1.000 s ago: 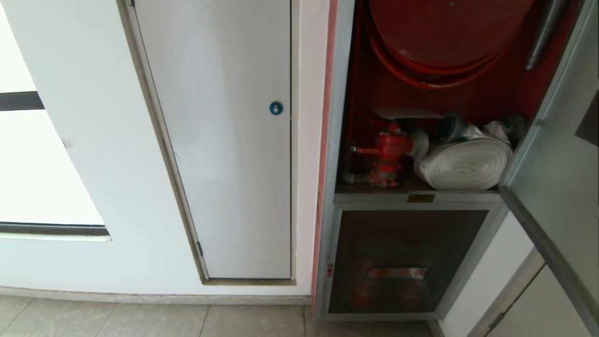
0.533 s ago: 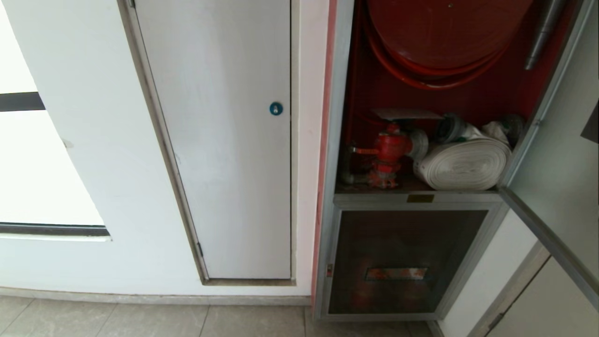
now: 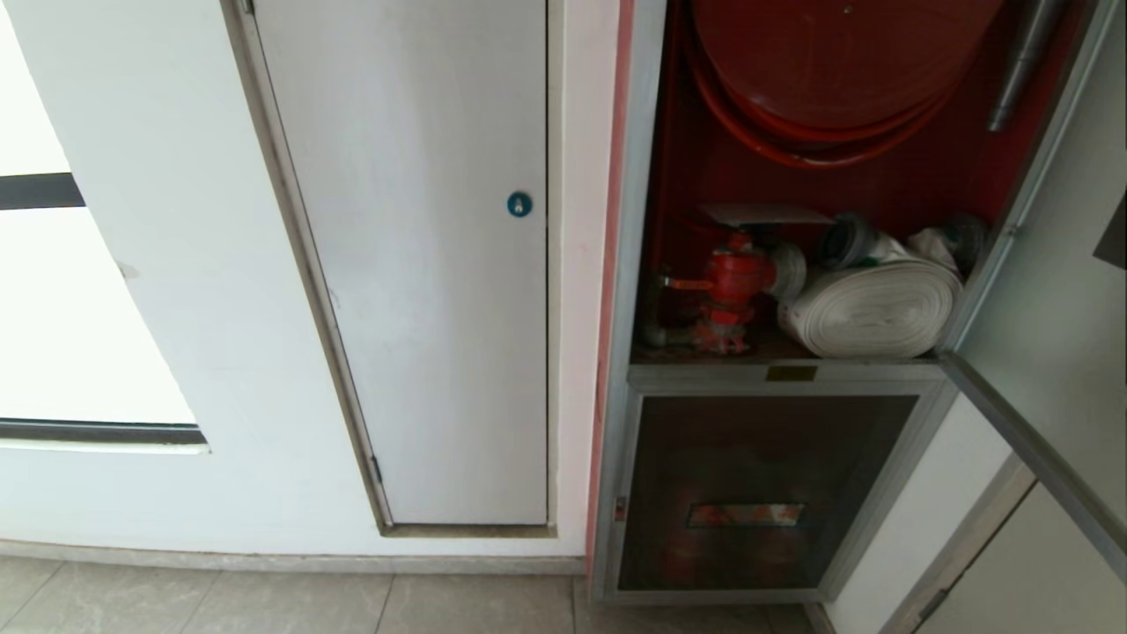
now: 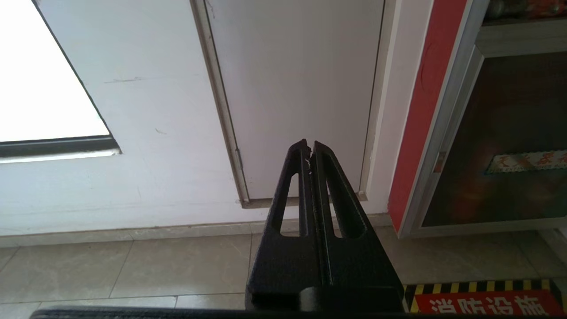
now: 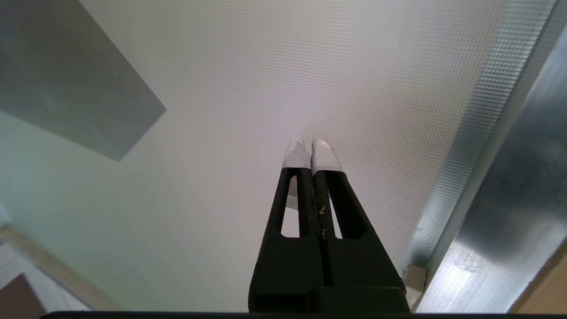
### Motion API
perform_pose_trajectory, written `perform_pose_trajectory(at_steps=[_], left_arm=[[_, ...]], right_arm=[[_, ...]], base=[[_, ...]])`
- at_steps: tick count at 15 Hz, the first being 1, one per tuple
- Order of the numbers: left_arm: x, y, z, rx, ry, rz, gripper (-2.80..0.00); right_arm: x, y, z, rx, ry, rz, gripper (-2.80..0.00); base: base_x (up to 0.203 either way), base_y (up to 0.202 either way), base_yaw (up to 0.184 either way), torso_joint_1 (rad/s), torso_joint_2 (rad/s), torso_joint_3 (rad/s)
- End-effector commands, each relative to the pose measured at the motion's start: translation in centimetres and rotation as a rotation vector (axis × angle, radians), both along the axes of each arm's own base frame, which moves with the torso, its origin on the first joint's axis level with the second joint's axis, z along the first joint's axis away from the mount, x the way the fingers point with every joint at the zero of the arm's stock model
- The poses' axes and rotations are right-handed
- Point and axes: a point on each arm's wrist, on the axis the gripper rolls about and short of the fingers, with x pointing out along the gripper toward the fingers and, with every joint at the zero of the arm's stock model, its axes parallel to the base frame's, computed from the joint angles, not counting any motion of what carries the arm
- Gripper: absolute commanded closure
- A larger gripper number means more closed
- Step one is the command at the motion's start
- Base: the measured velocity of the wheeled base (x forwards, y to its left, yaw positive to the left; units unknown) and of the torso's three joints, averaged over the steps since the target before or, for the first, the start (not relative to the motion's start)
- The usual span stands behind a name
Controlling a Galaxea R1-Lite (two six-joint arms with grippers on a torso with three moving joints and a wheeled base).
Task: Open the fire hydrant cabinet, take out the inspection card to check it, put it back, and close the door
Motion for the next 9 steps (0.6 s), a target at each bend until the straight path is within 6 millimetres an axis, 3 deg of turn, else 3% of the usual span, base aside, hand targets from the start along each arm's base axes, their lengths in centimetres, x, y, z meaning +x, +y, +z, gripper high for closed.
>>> perform_pose_trajectory(at_steps=[1, 9], left_arm=[[0.1, 0.0, -0.3, 0.001, 0.011, 0.000, 0.00], [0.1, 0.0, -0.3, 0.001, 0.011, 0.000, 0.00]], right_arm=[[-0.1, -1.1, -0.3, 0.002, 0.014, -0.034, 0.00], [-0.7, -2.9, -0.8, 0.005, 0.030, -0.056, 0.00]], base=[[0.000, 0.000, 0.000, 0.000, 0.00, 0.000], [0.000, 0.000, 0.000, 0.000, 0.00, 0.000]])
